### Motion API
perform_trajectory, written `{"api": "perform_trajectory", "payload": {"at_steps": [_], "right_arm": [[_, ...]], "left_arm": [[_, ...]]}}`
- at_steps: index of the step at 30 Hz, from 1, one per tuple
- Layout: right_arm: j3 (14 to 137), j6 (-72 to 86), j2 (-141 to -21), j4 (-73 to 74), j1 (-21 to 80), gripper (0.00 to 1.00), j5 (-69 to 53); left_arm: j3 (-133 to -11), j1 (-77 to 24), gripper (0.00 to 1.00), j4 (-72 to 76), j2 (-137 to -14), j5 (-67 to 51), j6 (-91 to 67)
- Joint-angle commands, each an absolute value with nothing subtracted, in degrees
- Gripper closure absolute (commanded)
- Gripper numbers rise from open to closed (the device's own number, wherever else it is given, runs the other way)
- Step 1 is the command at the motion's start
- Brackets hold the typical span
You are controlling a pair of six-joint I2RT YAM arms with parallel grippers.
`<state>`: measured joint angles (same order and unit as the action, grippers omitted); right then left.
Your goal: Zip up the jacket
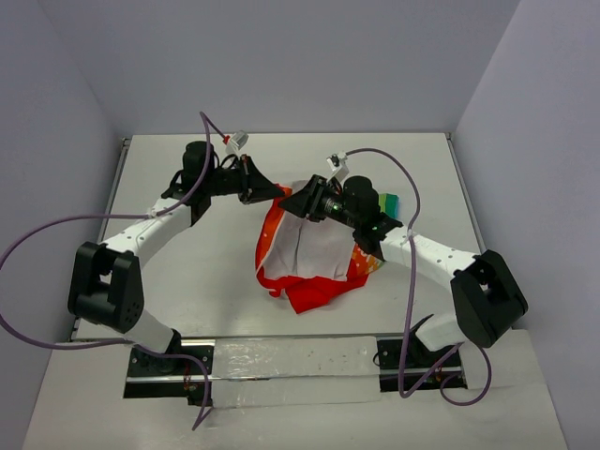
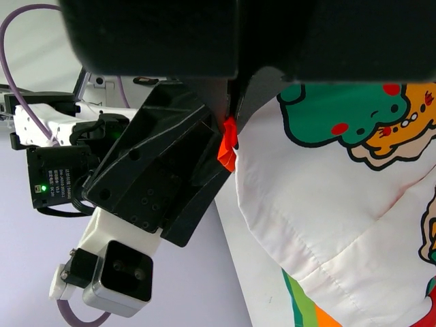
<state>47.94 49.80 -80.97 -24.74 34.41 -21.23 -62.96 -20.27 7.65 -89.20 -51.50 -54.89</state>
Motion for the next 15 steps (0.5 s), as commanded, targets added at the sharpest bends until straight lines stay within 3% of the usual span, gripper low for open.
{"api": "perform_trajectory", "payload": {"at_steps": [1,5,7,8,10,11,12,15], "right_arm": [[48.66,47.95,-81.09,-30.86,35.08,0.6,-22.31],[48.08,47.25,-80.66,-30.72,35.32,0.73,-21.99],[47.35,46.91,-80.39,-30.28,35.24,0.9,-21.1],[47.16,46.71,-80.21,-29.99,35.24,0.9,-21.07],[46.62,45.98,-79.76,-29.02,35.24,1.0,-20.69],[46.38,45.68,-79.52,-28.74,35.24,1.0,-20.55],[45.99,45.28,-79.12,-28.4,35.24,1.0,-20.48],[44.89,43.0,-77.45,-26.7,35.24,1.0,-21.12]], "left_arm": [[-63.31,-20.21,1.0,10.68,-86.41,-52.39,-55.15],[-63.27,-20.2,1.0,9.95,-86.03,-50.65,-54.77],[-63.21,-20.13,1.0,10.19,-85.97,-50.07,-55.05],[-63.29,-20.13,0.99,10.2,-86.06,-49.92,-55.21],[-63.46,-20.13,0.84,10.2,-86.24,-49.83,-55.48],[-63.49,-20.13,0.75,9.86,-86.27,-49.7,-55.45],[-63.63,-20.13,0.46,8.67,-86.14,-49.24,-55.12],[-64.3,-19.72,0.18,4.14,-84.91,-46.58,-52.39]]}}
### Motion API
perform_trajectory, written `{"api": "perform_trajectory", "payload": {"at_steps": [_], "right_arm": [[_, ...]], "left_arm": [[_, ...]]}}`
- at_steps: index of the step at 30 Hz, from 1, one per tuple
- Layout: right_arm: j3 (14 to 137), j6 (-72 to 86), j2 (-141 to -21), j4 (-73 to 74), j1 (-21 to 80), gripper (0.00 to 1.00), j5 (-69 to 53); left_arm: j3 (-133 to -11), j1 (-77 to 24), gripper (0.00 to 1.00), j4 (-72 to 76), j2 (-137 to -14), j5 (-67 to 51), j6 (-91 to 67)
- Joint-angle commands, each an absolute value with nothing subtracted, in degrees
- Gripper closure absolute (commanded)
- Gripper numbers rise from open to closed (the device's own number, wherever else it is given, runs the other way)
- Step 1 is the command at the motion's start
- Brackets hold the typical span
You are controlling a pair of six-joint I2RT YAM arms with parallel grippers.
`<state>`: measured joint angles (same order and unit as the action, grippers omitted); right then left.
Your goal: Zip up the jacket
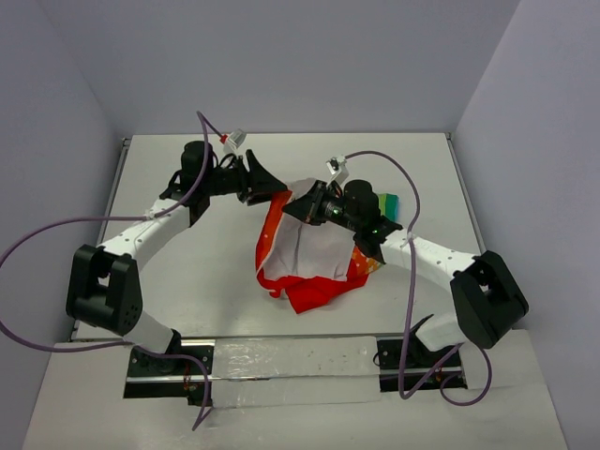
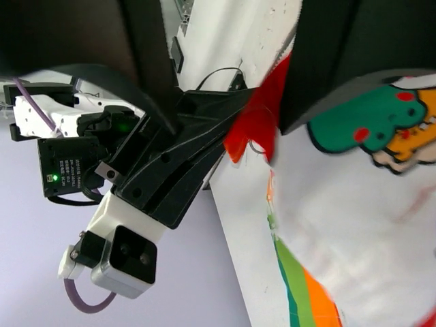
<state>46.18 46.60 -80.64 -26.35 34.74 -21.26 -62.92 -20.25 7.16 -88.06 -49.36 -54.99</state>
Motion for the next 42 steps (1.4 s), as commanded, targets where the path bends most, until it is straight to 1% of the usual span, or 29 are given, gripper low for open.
{"api": "perform_trajectory", "payload": {"at_steps": [1,2,5,12,15,18,19,22,24,27,28,29,32,34,36,39,42], "right_arm": [[44.67,41.97,-76.81,-25.63,35.24,1.0,-21.26],[44.43,41.02,-76.21,-24.52,35.32,1.0,-21.27],[42.97,36.7,-72.91,-19.2,35.28,1.0,-19.75],[41.49,34.91,-70.31,-17.65,35.33,1.0,-20.57],[41.87,33.96,-70.63,-17.75,35.33,1.0,-22.81],[43.03,32.99,-70.81,-16.29,35.33,1.0,-24.54],[43.27,32.76,-70.75,-16.11,35.33,1.0,-24.87],[43.85,32.34,-70.75,-15.56,35.33,1.0,-25.66],[44.27,32.39,-70.95,-15.47,35.33,1.0,-26.74],[44.47,32.76,-71.35,-15.97,35.34,1.0,-27.82],[44.55,32.86,-71.37,-16.07,35.33,1.0,-27.86],[44.71,32.87,-71.37,-16.08,35.33,1.0,-28.16],[45.19,32.61,-71.75,-15.91,35.39,1.0,-28.81],[45.56,32.52,-71.93,-15.7,35.33,1.0,-29.03],[45.8,32.43,-72.07,-15.64,35.33,1.0,-29.28],[46.05,32.34,-72.25,-15.47,35.33,1.0,-29.62],[46.35,32.34,-72.25,-15.38,35.37,1.0,-29.69]], "left_arm": [[-64.56,-19.54,0.16,2.48,-84.51,-45.8,-51.37],[-64.82,-19.29,0.12,2.29,-84.02,-44.88,-50.27],[-66.61,-19.03,0.11,-6.2,-82.43,-41.26,-44.51],[-64.06,-21.36,0.12,-8.29,-78.5,-40.23,-39.79],[-64.89,-22.6,0.14,-9.23,-79.01,-40.87,-37.49],[-65.74,-24.1,0.18,-9.12,-81.11,-44.94,-34.93],[-65.94,-24.43,0.19,-8.81,-81.71,-46.7,-34.59],[-65.83,-25.14,0.19,-8.09,-82.27,-46.14,-34.36],[-65.52,-25.36,0.22,-7.26,-83.34,-46.93,-34.63],[-64.73,-25.73,0.4,-5.28,-84.26,-48.28,-35.31],[-64.69,-25.9,0.42,-5.11,-84.51,-48.49,-35.33],[-64.69,-26.08,0.43,-5.02,-84.7,-48.44,-35.33],[-64.48,-26.45,0.41,-3.61,-85.55,-48.92,-36.05],[-64.1,-26.57,0.42,-2.41,-85.91,-49.92,-36.92],[-63.7,-26.73,0.48,-1.0,-86.33,-50.66,-38.0],[-63.46,-27.16,0.52,-0.61,-86.84,-51.24,-38.85],[-63.51,-27.54,0.48,-0.53,-87.32,-50.66,-38.83]]}}
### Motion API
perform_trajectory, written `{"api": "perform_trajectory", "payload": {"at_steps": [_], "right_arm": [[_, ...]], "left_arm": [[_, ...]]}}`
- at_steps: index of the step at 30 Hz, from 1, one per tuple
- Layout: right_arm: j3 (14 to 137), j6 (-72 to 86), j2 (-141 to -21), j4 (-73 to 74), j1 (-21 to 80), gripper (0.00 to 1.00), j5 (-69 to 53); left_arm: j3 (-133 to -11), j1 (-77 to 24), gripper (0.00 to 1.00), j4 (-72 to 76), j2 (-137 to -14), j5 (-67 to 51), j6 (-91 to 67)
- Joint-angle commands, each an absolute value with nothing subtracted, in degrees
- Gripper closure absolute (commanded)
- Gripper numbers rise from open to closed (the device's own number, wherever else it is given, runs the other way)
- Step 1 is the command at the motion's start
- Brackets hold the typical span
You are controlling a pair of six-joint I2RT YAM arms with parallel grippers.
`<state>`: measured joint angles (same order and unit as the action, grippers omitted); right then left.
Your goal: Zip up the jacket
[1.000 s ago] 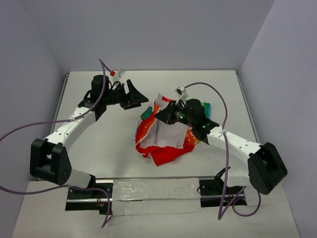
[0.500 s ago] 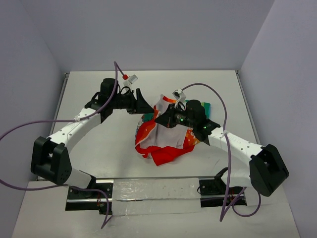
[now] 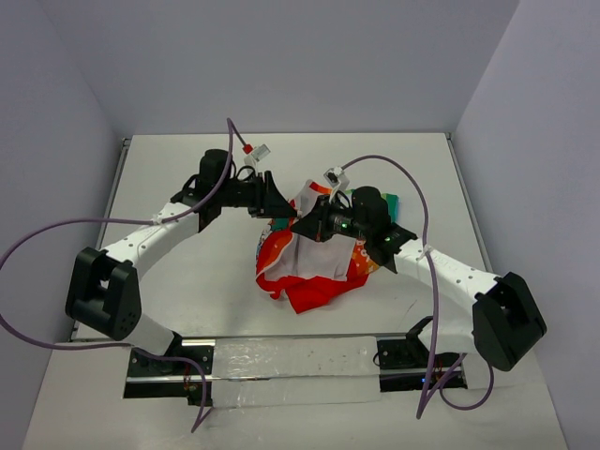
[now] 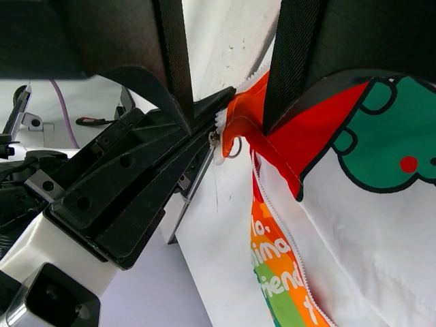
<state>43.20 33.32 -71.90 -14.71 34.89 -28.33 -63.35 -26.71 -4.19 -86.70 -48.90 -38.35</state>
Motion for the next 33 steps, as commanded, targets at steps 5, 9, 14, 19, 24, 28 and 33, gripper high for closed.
{"api": "perform_trajectory", "payload": {"at_steps": [5,9,14,19,24,28,33], "right_arm": [[46.67,32.26,-72.58,-15.03,35.33,1.0,-30.15],[46.37,32.29,-72.51,-15.1,35.33,1.0,-30.11],[46.58,32.17,-72.67,-14.77,35.42,1.0,-30.15],[47.28,31.62,-72.59,-13.13,35.33,0.87,-30.32],[51.05,28.23,-70.09,-0.7,35.32,0.25,-26.51],[54.24,23.83,-65.03,12.89,35.05,0.18,-15.75],[52.37,22.33,-53.88,19.08,30.65,0.18,-4.82]], "left_arm": [[-63.26,-27.69,0.51,2.25,-87.45,-51.22,-40.06],[-63.92,-28.2,0.64,1.43,-87.7,-50.78,-39.69],[-64.0,-28.32,0.89,1.14,-87.96,-50.35,-39.93],[-64.07,-28.3,1.0,0.7,-87.27,-49.37,-40.43],[-61.35,-27.59,1.0,2.49,-86.94,-47.93,-42.9],[-58.35,-26.33,1.0,6.6,-87.04,-48.89,-45.89],[-57.22,-25.84,1.0,8.53,-87.63,-50.27,-46.76]]}}
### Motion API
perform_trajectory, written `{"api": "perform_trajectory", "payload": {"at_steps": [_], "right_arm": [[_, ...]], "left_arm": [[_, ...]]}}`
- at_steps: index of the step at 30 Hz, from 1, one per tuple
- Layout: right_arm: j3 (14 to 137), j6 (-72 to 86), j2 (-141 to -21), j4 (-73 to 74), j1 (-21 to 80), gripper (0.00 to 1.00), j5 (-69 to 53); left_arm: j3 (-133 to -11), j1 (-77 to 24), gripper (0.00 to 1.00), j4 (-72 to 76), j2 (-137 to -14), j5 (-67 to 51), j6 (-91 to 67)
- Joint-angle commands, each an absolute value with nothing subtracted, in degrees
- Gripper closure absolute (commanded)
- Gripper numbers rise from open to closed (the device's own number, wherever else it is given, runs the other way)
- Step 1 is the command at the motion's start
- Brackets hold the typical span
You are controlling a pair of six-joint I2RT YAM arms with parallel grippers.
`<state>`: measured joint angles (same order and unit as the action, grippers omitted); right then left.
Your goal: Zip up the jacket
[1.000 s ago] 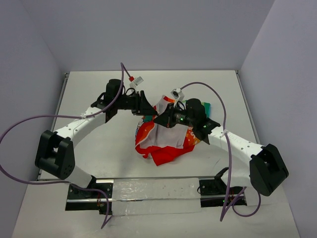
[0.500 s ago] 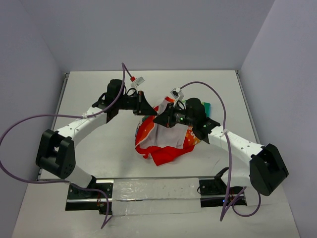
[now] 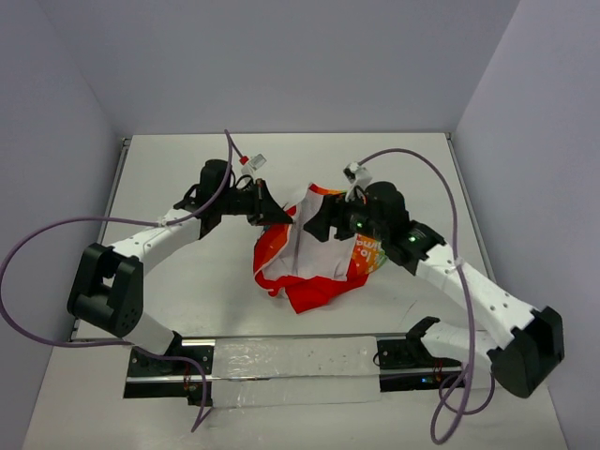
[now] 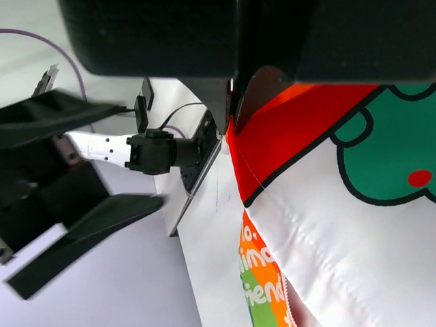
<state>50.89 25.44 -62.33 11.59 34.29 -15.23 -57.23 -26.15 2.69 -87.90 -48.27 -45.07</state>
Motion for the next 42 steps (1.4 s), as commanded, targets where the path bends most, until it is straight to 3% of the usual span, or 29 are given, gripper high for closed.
{"api": "perform_trajectory", "payload": {"at_steps": [1,9,12,14,17,23,28,33,42], "right_arm": [[51.59,22.38,-52.61,19.71,28.87,0.18,-3.72],[48.12,26.66,-52.24,21.46,15.51,0.26,0.66],[48.66,27.8,-54.92,20.48,15.47,0.35,4.35],[49.65,28.97,-58.7,19.78,15.45,0.49,8.78],[50.25,29.42,-64.32,16.75,15.23,0.61,10.98],[57.66,28.01,-80.06,17.34,14.33,0.58,11.94],[64.64,28.12,-92.13,18.37,13.61,0.45,14.33],[72.07,27.52,-101.85,20.72,12.5,0.41,18.72],[82.55,26.81,-112.64,23.17,11.38,0.43,18.61]], "left_arm": [[-57.22,-25.73,1.0,8.68,-87.63,-50.38,-46.86],[-58.49,-24.33,1.0,6.73,-87.04,-50.19,-45.97],[-58.1,-23.87,1.0,7.51,-86.48,-50.56,-46.48],[-58.23,-23.71,1.0,7.28,-86.31,-50.78,-46.67],[-58.36,-23.58,1.0,6.59,-86.0,-50.47,-46.67],[-59.02,-23.29,1.0,4.62,-85.06,-49.5,-46.13],[-60.13,-23.2,1.0,3.42,-84.99,-49.31,-45.88],[-61.77,-23.2,1.0,0.65,-85.34,-48.96,-44.23],[-62.06,-23.2,1.0,1.52,-86.82,-50.2,-44.21]]}}
